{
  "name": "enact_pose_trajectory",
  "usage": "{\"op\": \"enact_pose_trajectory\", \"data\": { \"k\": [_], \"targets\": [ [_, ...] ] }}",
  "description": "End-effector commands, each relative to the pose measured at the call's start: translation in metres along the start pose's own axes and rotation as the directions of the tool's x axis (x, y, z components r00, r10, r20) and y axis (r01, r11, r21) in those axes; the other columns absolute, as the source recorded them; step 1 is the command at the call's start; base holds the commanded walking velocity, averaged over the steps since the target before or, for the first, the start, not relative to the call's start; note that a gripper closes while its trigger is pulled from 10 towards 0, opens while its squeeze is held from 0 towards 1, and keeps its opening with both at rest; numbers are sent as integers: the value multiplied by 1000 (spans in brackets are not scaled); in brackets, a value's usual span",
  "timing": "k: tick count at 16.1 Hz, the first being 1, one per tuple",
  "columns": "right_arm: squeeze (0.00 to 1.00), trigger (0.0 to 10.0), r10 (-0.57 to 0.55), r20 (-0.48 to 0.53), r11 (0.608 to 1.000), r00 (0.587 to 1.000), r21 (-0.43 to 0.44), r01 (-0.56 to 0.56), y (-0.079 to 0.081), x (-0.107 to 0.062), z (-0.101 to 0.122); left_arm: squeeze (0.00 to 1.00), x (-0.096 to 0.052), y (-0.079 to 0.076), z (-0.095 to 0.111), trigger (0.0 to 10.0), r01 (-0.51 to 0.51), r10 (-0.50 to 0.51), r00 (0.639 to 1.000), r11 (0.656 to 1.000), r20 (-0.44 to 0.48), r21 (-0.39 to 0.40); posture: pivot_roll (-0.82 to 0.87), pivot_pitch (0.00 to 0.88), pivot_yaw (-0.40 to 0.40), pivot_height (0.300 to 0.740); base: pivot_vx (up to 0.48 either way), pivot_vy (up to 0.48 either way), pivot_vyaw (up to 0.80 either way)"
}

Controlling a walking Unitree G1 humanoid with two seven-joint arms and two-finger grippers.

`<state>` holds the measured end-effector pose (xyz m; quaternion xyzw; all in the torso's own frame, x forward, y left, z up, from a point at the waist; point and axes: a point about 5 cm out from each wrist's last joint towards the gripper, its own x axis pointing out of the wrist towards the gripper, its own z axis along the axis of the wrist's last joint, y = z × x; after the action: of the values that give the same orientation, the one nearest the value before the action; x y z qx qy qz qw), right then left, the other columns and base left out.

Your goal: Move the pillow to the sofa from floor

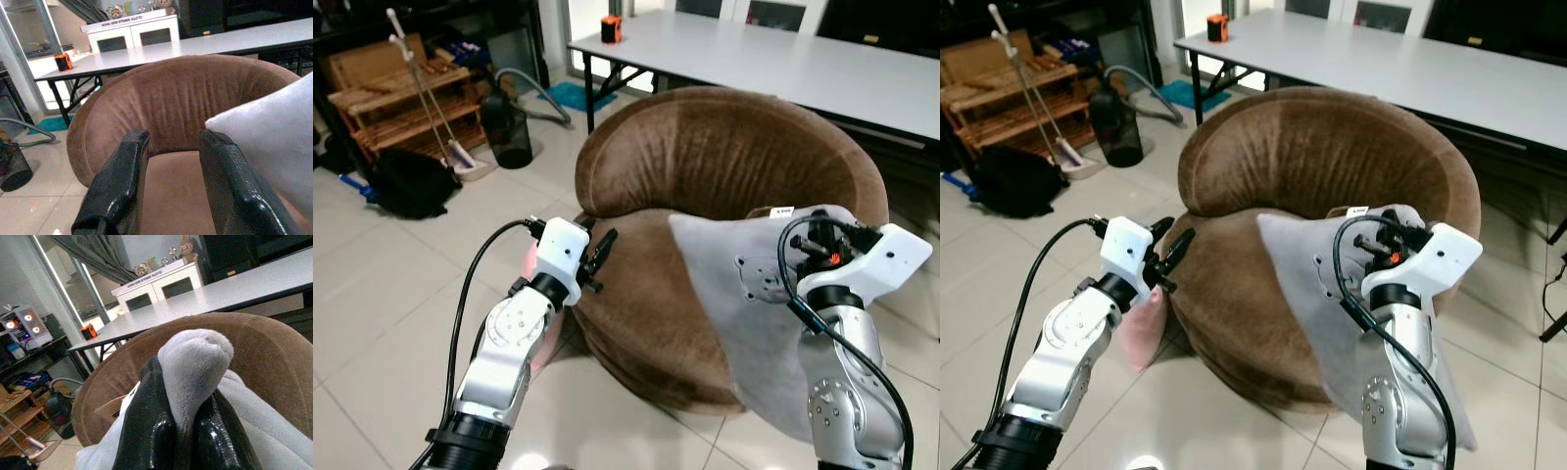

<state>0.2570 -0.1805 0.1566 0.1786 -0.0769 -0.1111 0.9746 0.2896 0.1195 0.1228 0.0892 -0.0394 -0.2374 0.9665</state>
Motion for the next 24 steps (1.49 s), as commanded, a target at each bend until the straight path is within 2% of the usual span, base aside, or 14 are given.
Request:
{"op": "enact_pose_trajectory", "data": {
  "k": [1, 4, 7, 18, 24],
  "targets": [
    [0, 10000, 64, 59, 998, 996, 4, -64, 15, 3, 13, 0, -1, 6, 1, 10000, -20, 20, 1000, 1000, 6, 1, 13, 0, -23, 740, 0, 0, 0],
    [0, 10000, 82, 55, 996, 995, 13, -83, 18, 4, 13, 0, -2, 7, 4, 10000, -24, 25, 999, 999, 25, -30, 20, 0, -33, 740, 343, 0, 0],
    [0, 10000, 94, 37, 996, 995, -9, -94, 20, 6, 10, 0, -3, 10, 2, 10000, -30, 30, 999, 999, 13, -20, 27, 3, -40, 740, 391, 0, 0],
    [0, 10000, 88, 12, 996, 996, 29, -89, 20, 8, 3, 0, -2, 10, 3, 10000, -12, 12, 1000, 1000, 13, -16, 43, 3, -35, 740, 432, 0, 0],
    [0, 10000, 84, 1, 996, 996, 25, -84, 19, 6, 2, 0, -5, 6, 1, 10000, 19, -19, 1000, 1000, -1, -10, 42, 16, -34, 740, 432, 0, -581]
  ]
}}
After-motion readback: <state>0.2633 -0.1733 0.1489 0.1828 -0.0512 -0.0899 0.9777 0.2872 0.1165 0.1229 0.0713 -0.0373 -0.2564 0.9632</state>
